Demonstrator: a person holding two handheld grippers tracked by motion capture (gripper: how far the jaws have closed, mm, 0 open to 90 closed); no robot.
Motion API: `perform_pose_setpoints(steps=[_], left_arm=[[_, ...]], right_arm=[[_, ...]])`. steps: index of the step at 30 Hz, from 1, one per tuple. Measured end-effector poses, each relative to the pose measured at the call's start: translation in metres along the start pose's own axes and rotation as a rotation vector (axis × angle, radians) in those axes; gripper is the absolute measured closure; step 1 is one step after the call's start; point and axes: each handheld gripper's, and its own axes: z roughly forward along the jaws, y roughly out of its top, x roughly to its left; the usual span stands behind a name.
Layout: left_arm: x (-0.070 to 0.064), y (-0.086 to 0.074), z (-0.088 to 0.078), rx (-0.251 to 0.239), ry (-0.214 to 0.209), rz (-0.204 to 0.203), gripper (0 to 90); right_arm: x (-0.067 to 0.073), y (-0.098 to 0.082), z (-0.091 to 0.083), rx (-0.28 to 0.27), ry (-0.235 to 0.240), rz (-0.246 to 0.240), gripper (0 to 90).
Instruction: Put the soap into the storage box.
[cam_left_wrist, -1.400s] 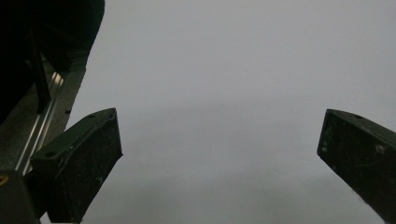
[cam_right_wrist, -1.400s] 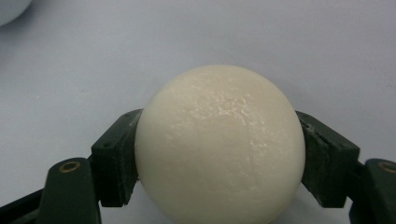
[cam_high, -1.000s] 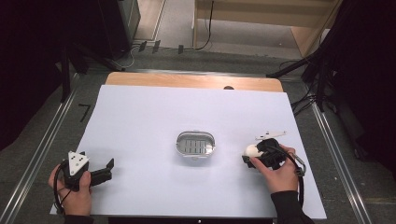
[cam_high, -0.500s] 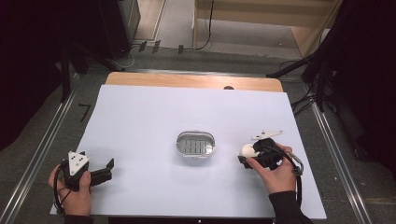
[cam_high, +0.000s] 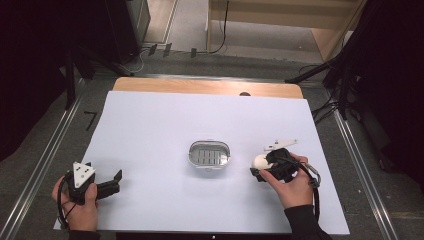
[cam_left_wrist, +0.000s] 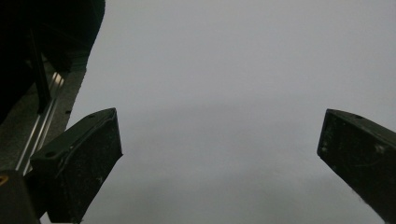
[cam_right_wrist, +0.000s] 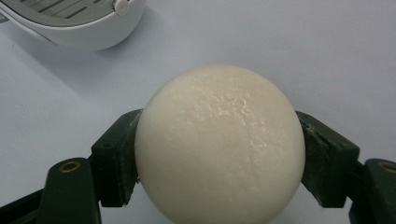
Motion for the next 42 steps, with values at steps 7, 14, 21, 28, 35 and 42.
perform_pose_setpoints(steps=[7, 14, 21, 28, 35, 42], left_arm=[[0.000, 0.000, 0.000, -0.001, -0.002, 0.000, 0.2], [0.000, 0.000, 0.000, -0.001, -0.001, 0.000, 0.2], [0.000, 0.000, 0.000, 0.000, -0.003, 0.000, 0.2], [0.000, 0.000, 0.000, 0.000, -0.002, 0.000, 0.2], [0.000, 0.000, 0.000, 0.000, -0.004, 0.000, 0.2], [0.000, 0.000, 0.000, 0.000, -0.005, -0.003, 0.2]], right_arm=[[0.006, 0.004, 0.000, 0.002, 0.005, -0.014, 25.0], [0.011, 0.009, -0.001, -0.002, 0.016, -0.023, 25.0], [0.017, 0.013, -0.001, -0.005, 0.029, -0.037, 25.0], [0.022, 0.018, 0.003, -0.001, 0.035, -0.042, 25.0], [0.028, 0.023, 0.003, -0.007, 0.048, -0.058, 25.0], [0.033, 0.028, 0.004, -0.012, 0.056, -0.071, 25.0]])
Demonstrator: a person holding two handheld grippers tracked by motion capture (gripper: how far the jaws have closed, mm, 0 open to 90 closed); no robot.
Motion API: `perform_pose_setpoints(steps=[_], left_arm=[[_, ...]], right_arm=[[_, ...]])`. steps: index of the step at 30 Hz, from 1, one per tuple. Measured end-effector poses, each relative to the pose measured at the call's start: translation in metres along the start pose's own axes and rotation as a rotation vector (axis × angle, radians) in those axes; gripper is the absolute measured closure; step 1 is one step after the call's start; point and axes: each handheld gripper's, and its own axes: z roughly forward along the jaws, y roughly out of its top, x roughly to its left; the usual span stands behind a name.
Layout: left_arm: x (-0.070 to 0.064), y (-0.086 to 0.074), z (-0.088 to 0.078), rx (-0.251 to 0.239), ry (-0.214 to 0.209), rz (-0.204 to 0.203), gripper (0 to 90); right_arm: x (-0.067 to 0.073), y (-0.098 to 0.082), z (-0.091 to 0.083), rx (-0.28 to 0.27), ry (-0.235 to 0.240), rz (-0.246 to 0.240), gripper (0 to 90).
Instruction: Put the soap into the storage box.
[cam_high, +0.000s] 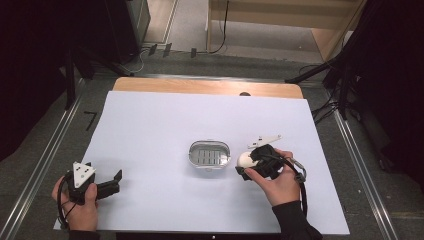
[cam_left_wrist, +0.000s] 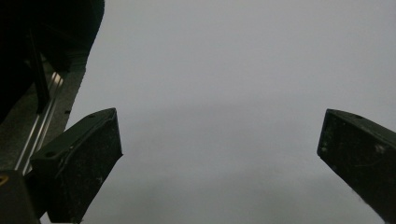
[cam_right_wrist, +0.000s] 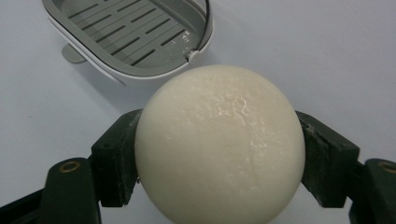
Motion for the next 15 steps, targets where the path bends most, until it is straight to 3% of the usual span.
perform_pose_setpoints(steps=[15], left_arm=[[0.0001, -0.0001, 0.0001, -0.001, -0.002, 0.001, 0.2]], right_arm=[[0.0081, 0.0105, 0.0028, 0.000, 0.015, -0.020, 25.0]])
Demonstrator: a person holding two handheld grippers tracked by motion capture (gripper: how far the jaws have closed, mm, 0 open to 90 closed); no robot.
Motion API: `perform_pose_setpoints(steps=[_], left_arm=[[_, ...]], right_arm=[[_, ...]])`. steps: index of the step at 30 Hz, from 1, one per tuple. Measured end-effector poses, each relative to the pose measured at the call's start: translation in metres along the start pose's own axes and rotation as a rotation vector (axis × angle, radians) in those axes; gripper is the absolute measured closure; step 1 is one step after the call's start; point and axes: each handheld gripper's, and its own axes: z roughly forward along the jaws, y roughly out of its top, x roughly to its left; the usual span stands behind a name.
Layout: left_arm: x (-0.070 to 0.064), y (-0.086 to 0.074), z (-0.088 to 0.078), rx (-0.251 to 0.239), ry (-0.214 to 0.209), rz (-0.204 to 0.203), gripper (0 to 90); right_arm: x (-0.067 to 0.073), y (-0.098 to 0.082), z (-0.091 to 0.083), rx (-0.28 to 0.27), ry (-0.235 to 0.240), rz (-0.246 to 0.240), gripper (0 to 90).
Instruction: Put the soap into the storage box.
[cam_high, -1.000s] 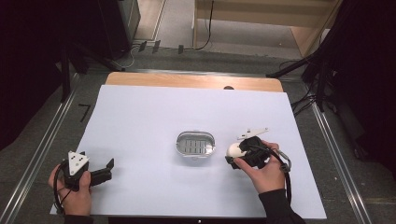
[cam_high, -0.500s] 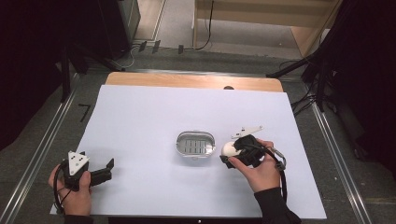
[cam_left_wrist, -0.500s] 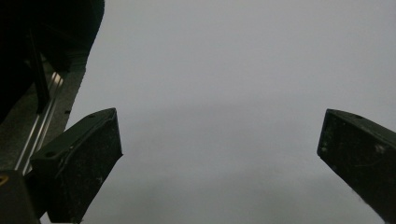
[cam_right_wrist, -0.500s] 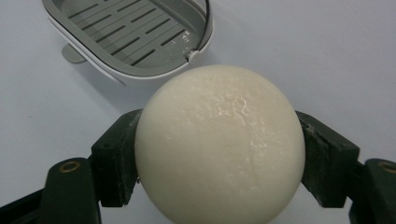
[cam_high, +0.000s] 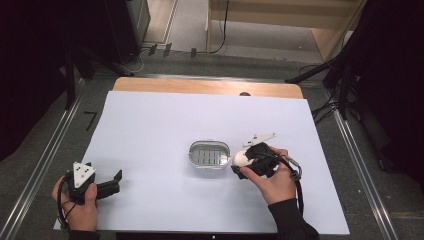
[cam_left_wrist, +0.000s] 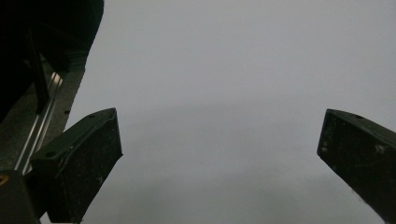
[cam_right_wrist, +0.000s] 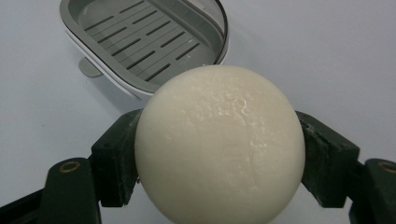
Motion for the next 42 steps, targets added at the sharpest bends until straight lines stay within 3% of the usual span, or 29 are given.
perform_pose_setpoints(steps=[42], left_arm=[[0.000, 0.000, 0.000, 0.003, -0.005, 0.000, 0.2]], right_arm=[[0.023, 0.039, 0.023, -0.003, 0.057, -0.044, 25.0]])
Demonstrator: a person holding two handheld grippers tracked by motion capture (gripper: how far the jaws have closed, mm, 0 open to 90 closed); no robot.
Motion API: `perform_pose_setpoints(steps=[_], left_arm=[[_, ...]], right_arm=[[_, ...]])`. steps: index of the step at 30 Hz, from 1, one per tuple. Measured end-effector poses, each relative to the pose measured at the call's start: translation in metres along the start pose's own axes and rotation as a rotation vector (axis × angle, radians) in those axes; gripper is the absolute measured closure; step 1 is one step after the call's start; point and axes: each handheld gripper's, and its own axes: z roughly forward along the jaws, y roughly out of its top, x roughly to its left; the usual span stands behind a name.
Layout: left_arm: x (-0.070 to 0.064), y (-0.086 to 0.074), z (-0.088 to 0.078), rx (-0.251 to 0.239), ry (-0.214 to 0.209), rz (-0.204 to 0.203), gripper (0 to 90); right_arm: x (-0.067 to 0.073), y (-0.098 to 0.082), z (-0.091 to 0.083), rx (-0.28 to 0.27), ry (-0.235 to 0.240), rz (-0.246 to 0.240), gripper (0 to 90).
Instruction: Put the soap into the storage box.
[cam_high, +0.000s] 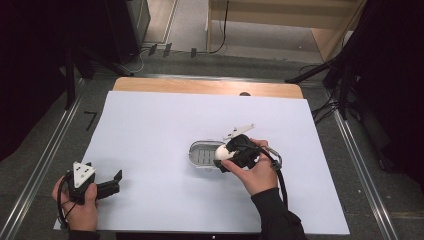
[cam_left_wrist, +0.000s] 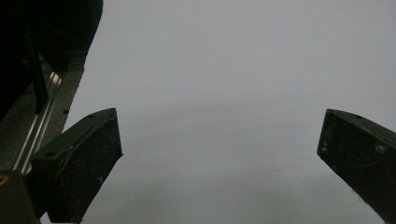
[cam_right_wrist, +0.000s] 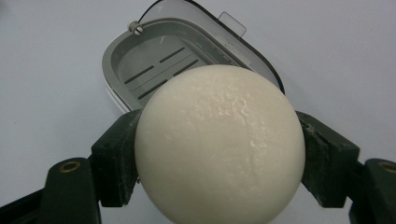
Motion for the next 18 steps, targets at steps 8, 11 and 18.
perform_pose_setpoints(steps=[8, 11, 18], left_arm=[[0.000, 0.000, 0.000, 0.000, 0.000, 0.000, 0.2], [0.000, 0.000, 0.000, 0.000, 0.000, 0.000, 0.2], [0.000, 0.000, 0.000, 0.000, 0.000, 0.000, 0.2]], right_arm=[[0.003, 0.006, 0.004, 0.008, 0.006, -0.011, 25.0], [0.004, 0.008, 0.006, 0.008, 0.009, -0.014, 25.0], [0.007, 0.012, 0.011, 0.014, 0.019, -0.019, 25.0]])
